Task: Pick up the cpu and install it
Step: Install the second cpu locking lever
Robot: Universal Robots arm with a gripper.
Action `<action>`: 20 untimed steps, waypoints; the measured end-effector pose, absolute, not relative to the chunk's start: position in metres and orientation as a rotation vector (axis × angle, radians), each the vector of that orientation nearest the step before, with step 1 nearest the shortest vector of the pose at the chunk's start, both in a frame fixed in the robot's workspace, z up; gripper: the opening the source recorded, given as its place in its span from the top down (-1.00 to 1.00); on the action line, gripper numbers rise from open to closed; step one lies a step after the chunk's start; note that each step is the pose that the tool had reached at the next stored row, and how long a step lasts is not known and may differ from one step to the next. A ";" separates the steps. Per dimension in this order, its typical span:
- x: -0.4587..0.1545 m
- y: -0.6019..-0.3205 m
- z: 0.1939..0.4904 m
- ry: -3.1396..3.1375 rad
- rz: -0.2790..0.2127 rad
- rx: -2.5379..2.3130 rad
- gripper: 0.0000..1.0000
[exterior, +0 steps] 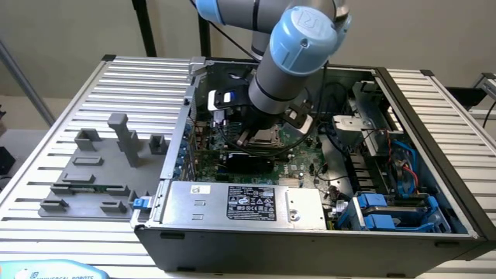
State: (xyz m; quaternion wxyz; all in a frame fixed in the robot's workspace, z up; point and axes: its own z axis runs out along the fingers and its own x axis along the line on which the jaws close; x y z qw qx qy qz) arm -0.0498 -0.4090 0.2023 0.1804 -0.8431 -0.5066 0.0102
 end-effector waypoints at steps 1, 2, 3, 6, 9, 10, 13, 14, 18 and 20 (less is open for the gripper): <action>-0.050 -0.408 0.202 -1.432 0.030 -2.385 0.79; -0.051 -0.408 0.202 -1.434 0.033 -2.388 0.79; -0.051 -0.408 0.202 -1.435 0.036 -2.391 0.79; -0.052 -0.407 0.201 -1.438 0.042 -2.399 0.79; -0.052 -0.406 0.200 -1.440 0.044 -2.402 0.79; -0.052 -0.405 0.200 -1.440 0.045 -2.402 0.79; -0.052 -0.404 0.200 -1.440 0.045 -2.403 0.79; -0.052 -0.403 0.199 -1.440 0.044 -2.403 0.79; -0.052 -0.401 0.197 -1.441 0.044 -2.404 0.79; -0.052 -0.399 0.197 -1.441 0.044 -2.404 0.79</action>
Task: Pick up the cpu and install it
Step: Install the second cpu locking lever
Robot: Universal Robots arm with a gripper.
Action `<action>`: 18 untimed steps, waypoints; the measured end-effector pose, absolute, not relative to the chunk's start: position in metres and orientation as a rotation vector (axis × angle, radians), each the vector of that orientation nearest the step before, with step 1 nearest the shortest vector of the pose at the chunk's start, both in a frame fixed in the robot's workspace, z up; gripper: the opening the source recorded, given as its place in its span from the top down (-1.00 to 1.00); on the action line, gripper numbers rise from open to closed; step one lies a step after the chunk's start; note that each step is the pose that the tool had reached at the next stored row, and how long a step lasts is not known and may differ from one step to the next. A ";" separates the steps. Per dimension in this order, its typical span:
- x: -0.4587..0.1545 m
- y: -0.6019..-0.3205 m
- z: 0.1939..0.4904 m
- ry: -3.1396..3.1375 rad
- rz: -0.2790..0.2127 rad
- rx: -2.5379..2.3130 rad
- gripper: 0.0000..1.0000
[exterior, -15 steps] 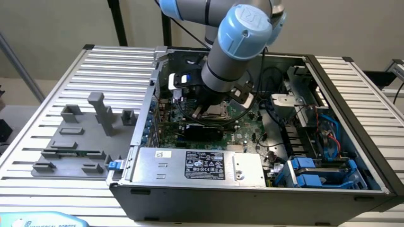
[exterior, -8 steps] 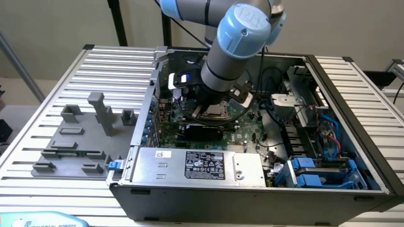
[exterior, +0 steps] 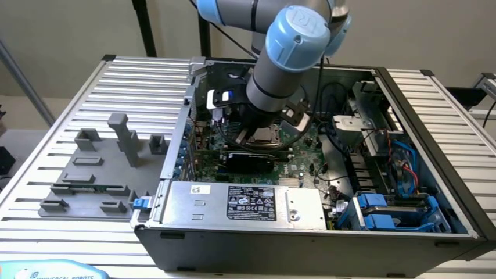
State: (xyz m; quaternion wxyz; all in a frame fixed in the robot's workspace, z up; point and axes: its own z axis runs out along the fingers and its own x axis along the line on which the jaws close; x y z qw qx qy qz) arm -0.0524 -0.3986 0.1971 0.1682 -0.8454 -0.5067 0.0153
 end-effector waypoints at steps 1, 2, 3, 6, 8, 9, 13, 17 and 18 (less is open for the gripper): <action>-0.052 -0.398 0.197 -1.441 0.044 -2.404 0.79; -0.053 -0.397 0.197 -1.441 0.044 -2.405 0.79; -0.053 -0.397 0.197 -1.442 0.044 -2.406 0.79; -0.053 -0.396 0.195 -1.444 0.047 -2.411 0.79; -0.054 -0.395 0.193 -1.446 0.048 -2.414 0.79; -0.054 -0.394 0.193 -1.446 0.049 -2.415 0.79; -0.054 -0.393 0.193 -1.451 0.058 -2.426 0.79; -0.054 -0.393 0.201 -1.453 0.064 -2.432 0.79; -0.054 -0.393 0.205 -1.453 0.065 -2.433 0.79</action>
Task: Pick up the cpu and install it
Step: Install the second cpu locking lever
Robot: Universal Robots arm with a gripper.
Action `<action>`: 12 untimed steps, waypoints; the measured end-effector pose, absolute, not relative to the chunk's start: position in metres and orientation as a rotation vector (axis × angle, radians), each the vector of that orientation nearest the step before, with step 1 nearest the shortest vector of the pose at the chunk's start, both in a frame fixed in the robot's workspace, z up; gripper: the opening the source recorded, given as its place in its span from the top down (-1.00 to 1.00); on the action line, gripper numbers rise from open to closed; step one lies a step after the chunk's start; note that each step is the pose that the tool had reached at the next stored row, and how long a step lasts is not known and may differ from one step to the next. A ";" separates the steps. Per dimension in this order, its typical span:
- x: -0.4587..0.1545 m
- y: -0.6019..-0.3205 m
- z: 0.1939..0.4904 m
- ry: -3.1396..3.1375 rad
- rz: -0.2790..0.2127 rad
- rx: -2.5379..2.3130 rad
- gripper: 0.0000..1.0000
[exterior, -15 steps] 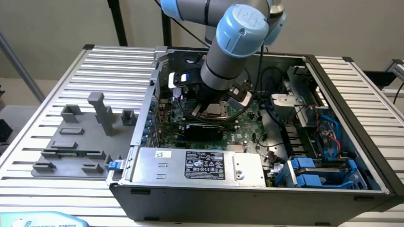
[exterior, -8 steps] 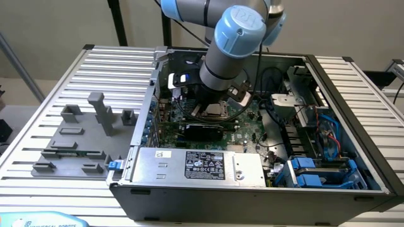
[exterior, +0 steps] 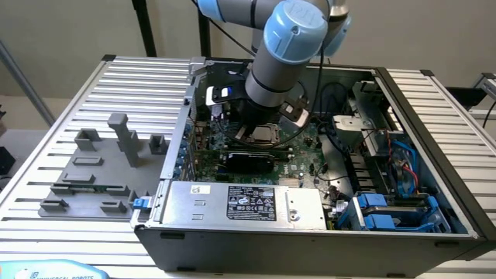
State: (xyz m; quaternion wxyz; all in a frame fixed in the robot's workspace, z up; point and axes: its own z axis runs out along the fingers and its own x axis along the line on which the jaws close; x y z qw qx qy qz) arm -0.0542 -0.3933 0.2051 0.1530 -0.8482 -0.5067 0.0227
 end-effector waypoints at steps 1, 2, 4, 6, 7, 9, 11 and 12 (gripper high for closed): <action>-0.054 -0.393 0.210 -1.453 0.066 -2.433 0.79; -0.054 -0.393 0.214 -1.453 0.066 -2.433 0.79; -0.054 -0.393 0.223 -1.453 0.066 -2.433 0.79; -0.054 -0.393 0.229 -1.453 0.066 -2.433 0.79; -0.054 -0.393 0.229 -1.453 0.065 -2.433 0.79; -0.054 -0.393 0.229 -1.453 0.065 -2.432 0.79; -0.054 -0.393 0.229 -1.453 0.065 -2.433 0.79; -0.054 -0.393 0.229 -1.453 0.065 -2.433 0.79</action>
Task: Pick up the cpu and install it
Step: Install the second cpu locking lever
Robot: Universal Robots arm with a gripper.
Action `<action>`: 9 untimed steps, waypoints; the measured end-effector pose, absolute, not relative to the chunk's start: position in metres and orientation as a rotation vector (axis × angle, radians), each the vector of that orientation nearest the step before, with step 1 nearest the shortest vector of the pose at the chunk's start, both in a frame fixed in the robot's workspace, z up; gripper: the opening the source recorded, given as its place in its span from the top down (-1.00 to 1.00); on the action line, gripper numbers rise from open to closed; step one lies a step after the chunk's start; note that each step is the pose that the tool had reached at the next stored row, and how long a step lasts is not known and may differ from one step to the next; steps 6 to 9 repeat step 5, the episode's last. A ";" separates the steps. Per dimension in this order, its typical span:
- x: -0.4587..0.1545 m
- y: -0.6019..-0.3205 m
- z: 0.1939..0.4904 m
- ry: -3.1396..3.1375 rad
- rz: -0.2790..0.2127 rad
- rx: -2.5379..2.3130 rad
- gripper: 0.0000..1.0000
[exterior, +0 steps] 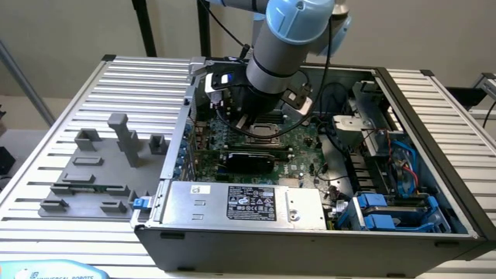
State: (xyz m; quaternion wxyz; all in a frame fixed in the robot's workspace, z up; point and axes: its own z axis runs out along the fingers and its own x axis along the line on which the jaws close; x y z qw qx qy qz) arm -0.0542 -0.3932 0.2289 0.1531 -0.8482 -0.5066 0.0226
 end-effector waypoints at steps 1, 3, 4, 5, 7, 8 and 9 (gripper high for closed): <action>-0.054 -0.393 0.229 -1.453 0.065 -2.433 0.79; -0.054 -0.393 0.229 -1.453 0.065 -2.433 0.79; -0.054 -0.393 0.229 -1.453 0.065 -2.433 0.79; -0.054 -0.393 0.229 -1.453 0.065 -2.433 0.79; -0.054 -0.393 0.229 -1.453 0.065 -2.433 0.79; -0.054 -0.393 0.229 -1.453 0.065 -2.433 0.79; -0.054 -0.393 0.229 -1.453 0.065 -2.433 0.79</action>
